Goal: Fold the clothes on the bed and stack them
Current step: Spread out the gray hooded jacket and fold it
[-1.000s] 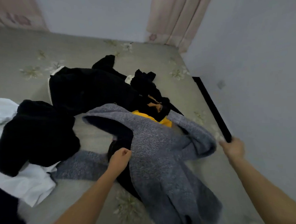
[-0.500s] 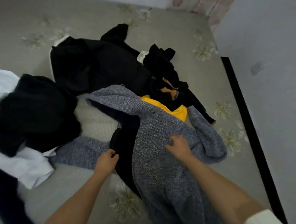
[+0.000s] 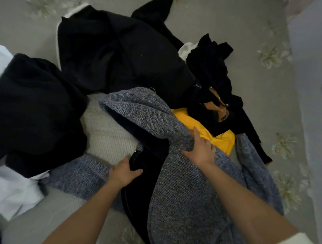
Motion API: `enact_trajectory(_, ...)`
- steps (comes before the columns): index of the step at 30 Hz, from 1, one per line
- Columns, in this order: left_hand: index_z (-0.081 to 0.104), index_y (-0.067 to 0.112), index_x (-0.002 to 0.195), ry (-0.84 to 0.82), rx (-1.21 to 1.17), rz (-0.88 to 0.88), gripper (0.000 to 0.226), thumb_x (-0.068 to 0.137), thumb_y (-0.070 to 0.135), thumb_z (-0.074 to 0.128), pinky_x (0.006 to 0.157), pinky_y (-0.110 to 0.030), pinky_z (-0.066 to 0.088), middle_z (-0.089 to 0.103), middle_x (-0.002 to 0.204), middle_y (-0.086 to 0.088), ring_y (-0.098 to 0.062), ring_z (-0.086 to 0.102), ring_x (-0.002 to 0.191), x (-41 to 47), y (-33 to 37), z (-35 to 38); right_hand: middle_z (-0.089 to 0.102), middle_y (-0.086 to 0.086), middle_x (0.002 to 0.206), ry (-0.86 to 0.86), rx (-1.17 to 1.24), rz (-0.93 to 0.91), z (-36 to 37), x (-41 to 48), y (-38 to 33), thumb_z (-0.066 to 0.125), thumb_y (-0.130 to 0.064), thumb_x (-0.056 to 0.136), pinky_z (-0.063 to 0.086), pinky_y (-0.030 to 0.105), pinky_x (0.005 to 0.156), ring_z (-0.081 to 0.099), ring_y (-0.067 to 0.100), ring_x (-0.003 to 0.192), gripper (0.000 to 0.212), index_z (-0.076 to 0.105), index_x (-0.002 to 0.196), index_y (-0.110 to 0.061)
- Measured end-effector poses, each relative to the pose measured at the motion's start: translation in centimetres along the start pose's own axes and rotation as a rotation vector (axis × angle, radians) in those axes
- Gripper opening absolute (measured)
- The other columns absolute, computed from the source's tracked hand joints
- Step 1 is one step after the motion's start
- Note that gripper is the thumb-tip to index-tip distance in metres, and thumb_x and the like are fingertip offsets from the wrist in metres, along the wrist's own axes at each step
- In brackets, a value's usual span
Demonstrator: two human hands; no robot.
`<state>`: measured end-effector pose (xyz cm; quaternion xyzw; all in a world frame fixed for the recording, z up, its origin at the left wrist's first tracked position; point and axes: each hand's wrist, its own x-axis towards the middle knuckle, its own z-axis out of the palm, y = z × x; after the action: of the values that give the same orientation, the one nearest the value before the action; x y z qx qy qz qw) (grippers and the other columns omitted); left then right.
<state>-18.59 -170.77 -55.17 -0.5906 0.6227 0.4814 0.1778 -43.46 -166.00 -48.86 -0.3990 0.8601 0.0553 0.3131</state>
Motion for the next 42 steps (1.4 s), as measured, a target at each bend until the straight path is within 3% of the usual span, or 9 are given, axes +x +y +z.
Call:
enact_trajectory(5, 0.054, 0.011, 0.096, 0.065, -0.177, 0.033, 0.021, 0.084, 0.024, 0.064, 0.081, -0.035, 0.05, 0.062, 0.098, -0.007, -0.026, 0.061, 0.095, 0.3, 0.6, 0.3, 0.045, 0.004, 0.14, -0.06, 0.054, 0.035, 1.9, 0.3, 0.2, 0.063, -0.035, 0.085, 0.021, 0.053, 0.109, 0.04, 0.031, 0.128, 0.082, 0.01, 0.147, -0.028)
enact_trajectory(9, 0.061, 0.012, 0.083, 0.075, -0.238, 0.03, 0.004, 0.083, 0.015, 0.063, 0.075, -0.036, 0.051, 0.066, 0.089, -0.013, -0.029, 0.063, 0.084, -0.3, 1.0, -0.7, 0.062, 0.007, 0.116, 0.018, 0.028, 0.061, 1.9, 0.6, 0.2, 0.059, -0.027, 0.087, 0.019, 0.051, 0.111, 0.051, 0.03, 0.117, 0.037, 0.05, 0.123, -0.021)
enact_trajectory(11, 0.057, 0.019, 0.08, 0.1, -0.269, 0.051, 0.009, 0.082, 0.012, 0.063, 0.076, -0.035, 0.051, 0.065, 0.086, -0.007, -0.025, 0.063, 0.081, -1.5, 1.1, -0.9, 0.065, 0.007, 0.11, 0.07, 0.04, 0.064, 1.3, -0.3, 0.2, 0.056, -0.024, 0.089, 0.019, 0.046, 0.111, 0.054, 0.028, 0.113, 0.026, 0.057, 0.115, -0.02)
enact_trajectory(17, 0.054, 0.015, 0.077, 0.119, -0.298, 0.098, 0.011, 0.082, 0.008, 0.061, 0.075, -0.034, 0.048, 0.063, 0.081, -0.006, -0.024, 0.06, 0.08, -6.1, 0.0, -1.9, 0.065, 0.009, 0.11, 0.046, 0.076, 0.091, 0.2, -5.7, 1.1, 0.054, -0.024, 0.089, 0.025, 0.042, 0.106, 0.055, 0.028, 0.11, 0.031, 0.053, 0.12, -0.017)
enact_trajectory(22, 0.051, 0.017, 0.072, 0.188, -0.287, 0.101, 0.018, 0.082, 0.007, 0.06, 0.07, -0.03, 0.042, 0.059, 0.079, -0.003, -0.021, 0.056, 0.079, -11.7, -0.8, -3.3, 0.064, 0.013, 0.101, 0.17, 0.262, 0.175, -1.5, -11.9, 2.5, 0.057, -0.026, 0.088, 0.033, 0.04, 0.093, 0.056, 0.033, 0.101, 0.026, 0.055, 0.11, -0.013)
enact_trajectory(28, 0.044, 0.013, 0.062, 0.283, -0.538, 0.216, 0.029, 0.083, 0.002, 0.061, 0.053, -0.024, 0.039, 0.048, 0.061, -0.004, -0.021, 0.05, 0.063, -20.0, 1.9, -9.1, 0.054, 0.006, 0.076, 0.518, 0.489, 0.086, -10.1, -20.2, 3.3, 0.059, -0.014, 0.082, 0.04, 0.035, 0.071, 0.056, 0.029, 0.079, 0.007, 0.052, 0.083, -0.013)
enact_trajectory(32, 0.044, 0.015, 0.065, 0.389, -0.612, 0.421, 0.027, 0.084, 0.002, 0.058, 0.04, -0.021, 0.036, 0.045, 0.061, -0.008, -0.02, 0.043, 0.051, -27.2, 4.7, -15.5, 0.049, 0.003, 0.07, 0.775, 0.651, -0.009, -17.2, -27.6, 2.8, 0.058, -0.007, 0.082, 0.029, 0.025, 0.064, 0.046, 0.019, 0.075, 0.008, 0.051, 0.082, -0.01)
enact_trajectory(37, 0.051, 0.013, 0.078, 0.628, -0.683, 0.688, 0.013, 0.083, 0.002, 0.057, 0.031, -0.012, 0.036, 0.048, 0.068, -0.005, -0.016, 0.046, 0.054, -37.7, 7.3, -23.1, 0.051, 0.007, 0.075, 0.991, 0.813, -0.095, -23.2, -34.9, 3.1, 0.059, -0.005, 0.083, 0.035, 0.012, 0.047, 0.047, 0.019, 0.077, 0.011, 0.059, 0.094, -0.007)
enact_trajectory(42, 0.052, 0.019, 0.066, 0.602, -0.651, 0.891, 0.024, 0.081, 0.003, 0.061, 0.051, -0.026, 0.042, 0.054, 0.06, -0.004, -0.014, 0.053, 0.051, -42.2, 7.7, -20.8, 0.056, 0.009, 0.077, 1.004, 0.919, -0.016, -22.0, -36.8, 4.3, 0.061, -0.012, 0.084, 0.041, 0.032, 0.069, 0.052, 0.021, 0.08, 0.007, 0.06, 0.088, -0.007)
